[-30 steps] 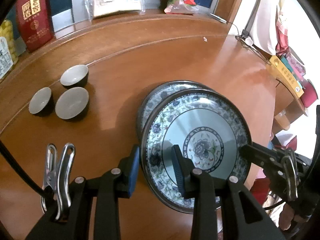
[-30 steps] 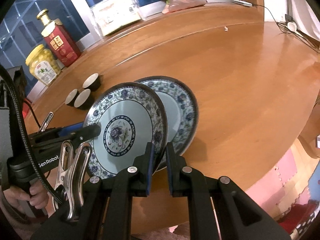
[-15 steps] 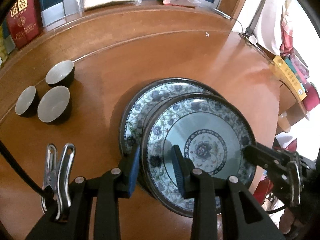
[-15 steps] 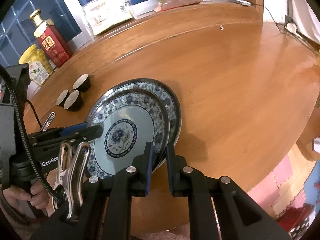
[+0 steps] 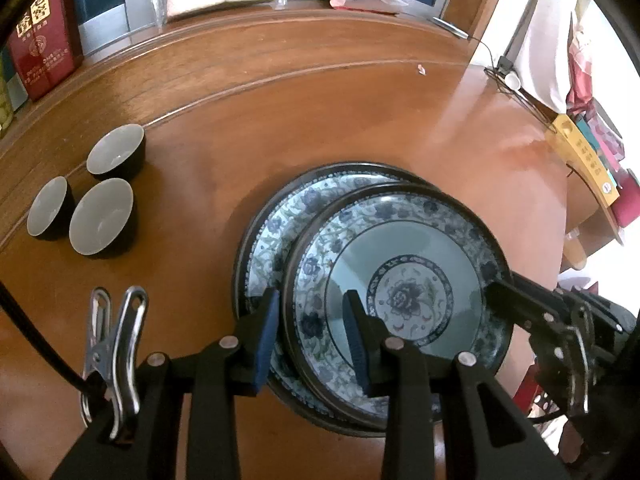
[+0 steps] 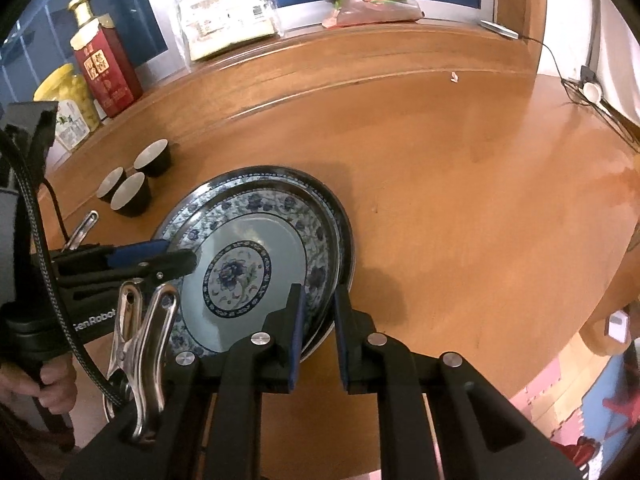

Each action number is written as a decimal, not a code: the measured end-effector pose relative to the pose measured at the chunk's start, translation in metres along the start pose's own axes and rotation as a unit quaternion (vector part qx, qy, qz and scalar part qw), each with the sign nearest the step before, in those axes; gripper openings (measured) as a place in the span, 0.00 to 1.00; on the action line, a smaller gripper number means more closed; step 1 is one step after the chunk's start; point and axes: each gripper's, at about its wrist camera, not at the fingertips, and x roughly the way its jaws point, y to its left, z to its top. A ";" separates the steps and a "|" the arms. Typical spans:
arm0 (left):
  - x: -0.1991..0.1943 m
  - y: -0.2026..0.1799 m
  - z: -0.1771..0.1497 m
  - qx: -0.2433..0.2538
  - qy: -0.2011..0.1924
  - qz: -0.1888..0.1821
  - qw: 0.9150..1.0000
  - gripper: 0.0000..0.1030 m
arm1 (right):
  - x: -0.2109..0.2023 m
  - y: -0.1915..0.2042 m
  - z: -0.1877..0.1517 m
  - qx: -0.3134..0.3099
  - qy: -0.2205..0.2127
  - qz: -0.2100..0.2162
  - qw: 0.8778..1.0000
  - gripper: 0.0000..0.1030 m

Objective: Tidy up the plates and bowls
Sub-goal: 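Lower the held plate onto the other plate and open both tools, then move both tools away from the plates toward the small bowls, then grip the rim of a small grey bowl with the right tool, then lift and carry the held bowl toward the next bowl with the right tool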

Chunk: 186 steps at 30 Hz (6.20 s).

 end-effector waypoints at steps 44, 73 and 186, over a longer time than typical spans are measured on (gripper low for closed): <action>-0.052 0.050 -0.006 -0.061 -0.040 0.029 0.997 0.49 | -0.004 0.050 0.023 -0.025 -0.014 0.059 0.998 0.41; -0.055 0.154 0.008 -0.153 -0.065 0.050 0.985 0.48 | 0.056 0.147 0.072 -0.045 0.033 0.166 0.985 0.39; -0.096 0.200 -0.082 -0.167 -0.055 0.036 0.984 0.22 | 0.046 0.225 0.003 -0.016 0.075 0.193 0.978 0.26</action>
